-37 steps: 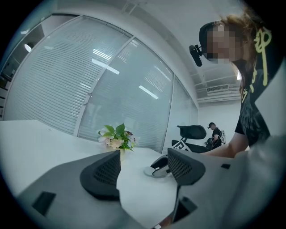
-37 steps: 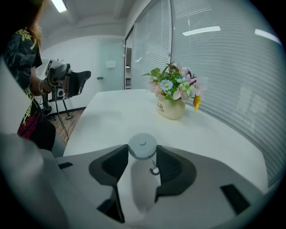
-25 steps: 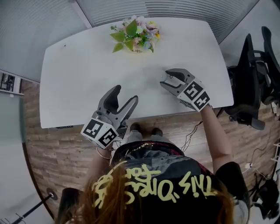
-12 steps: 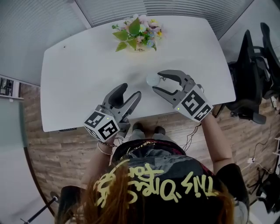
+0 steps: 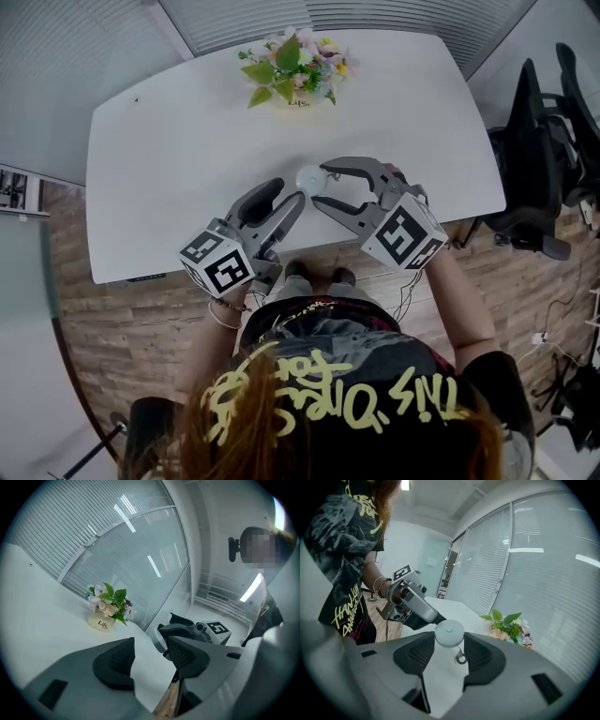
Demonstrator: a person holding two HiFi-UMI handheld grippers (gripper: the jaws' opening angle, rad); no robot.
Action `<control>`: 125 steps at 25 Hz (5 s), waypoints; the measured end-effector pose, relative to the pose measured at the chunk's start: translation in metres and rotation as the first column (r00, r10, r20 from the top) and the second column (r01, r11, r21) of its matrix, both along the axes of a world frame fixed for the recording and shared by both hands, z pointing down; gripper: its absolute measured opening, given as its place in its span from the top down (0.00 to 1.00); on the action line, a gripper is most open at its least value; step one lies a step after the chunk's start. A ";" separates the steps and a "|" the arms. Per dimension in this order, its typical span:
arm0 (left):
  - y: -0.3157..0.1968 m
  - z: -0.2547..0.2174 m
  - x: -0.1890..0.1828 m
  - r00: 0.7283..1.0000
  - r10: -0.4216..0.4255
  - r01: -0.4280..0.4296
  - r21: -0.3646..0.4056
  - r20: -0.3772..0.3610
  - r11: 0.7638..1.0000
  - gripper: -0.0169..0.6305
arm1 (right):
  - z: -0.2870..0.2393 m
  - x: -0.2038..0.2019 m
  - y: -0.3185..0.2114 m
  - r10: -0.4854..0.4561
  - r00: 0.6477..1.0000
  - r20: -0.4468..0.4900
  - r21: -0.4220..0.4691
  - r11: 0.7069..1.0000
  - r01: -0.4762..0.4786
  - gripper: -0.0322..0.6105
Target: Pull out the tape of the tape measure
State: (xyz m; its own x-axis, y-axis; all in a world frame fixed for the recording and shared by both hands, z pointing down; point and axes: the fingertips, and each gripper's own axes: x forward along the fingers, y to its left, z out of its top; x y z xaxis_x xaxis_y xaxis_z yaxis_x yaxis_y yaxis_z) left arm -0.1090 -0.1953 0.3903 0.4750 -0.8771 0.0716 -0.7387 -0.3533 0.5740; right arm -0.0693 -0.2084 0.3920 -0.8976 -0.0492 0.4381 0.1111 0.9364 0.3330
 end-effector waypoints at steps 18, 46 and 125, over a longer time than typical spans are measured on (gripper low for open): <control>0.005 0.002 0.003 0.990 0.065 -0.071 -0.039 -0.124 0.997 0.77 | 0.000 -0.017 0.028 -0.096 0.995 -0.016 0.113 0.989 0.097 0.64; 0.029 -0.023 0.002 0.998 0.067 -0.065 0.088 -0.021 0.994 0.88 | -0.026 -0.022 0.053 -0.087 0.995 -0.046 0.221 0.971 0.095 0.64; 0.012 -0.061 -0.016 0.964 0.057 -0.123 0.246 0.260 0.961 0.88 | -0.022 0.032 -0.071 0.298 0.953 -0.051 0.544 0.809 -0.224 0.84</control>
State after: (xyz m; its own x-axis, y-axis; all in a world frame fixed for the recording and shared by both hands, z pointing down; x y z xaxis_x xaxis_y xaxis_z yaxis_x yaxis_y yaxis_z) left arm -0.1245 -0.1829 0.3291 0.5492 -0.8353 -0.0257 -0.8038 -0.5364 0.2573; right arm -0.0378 -0.2789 0.3700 -0.7557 -0.5293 0.3856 -0.0358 0.6213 0.7828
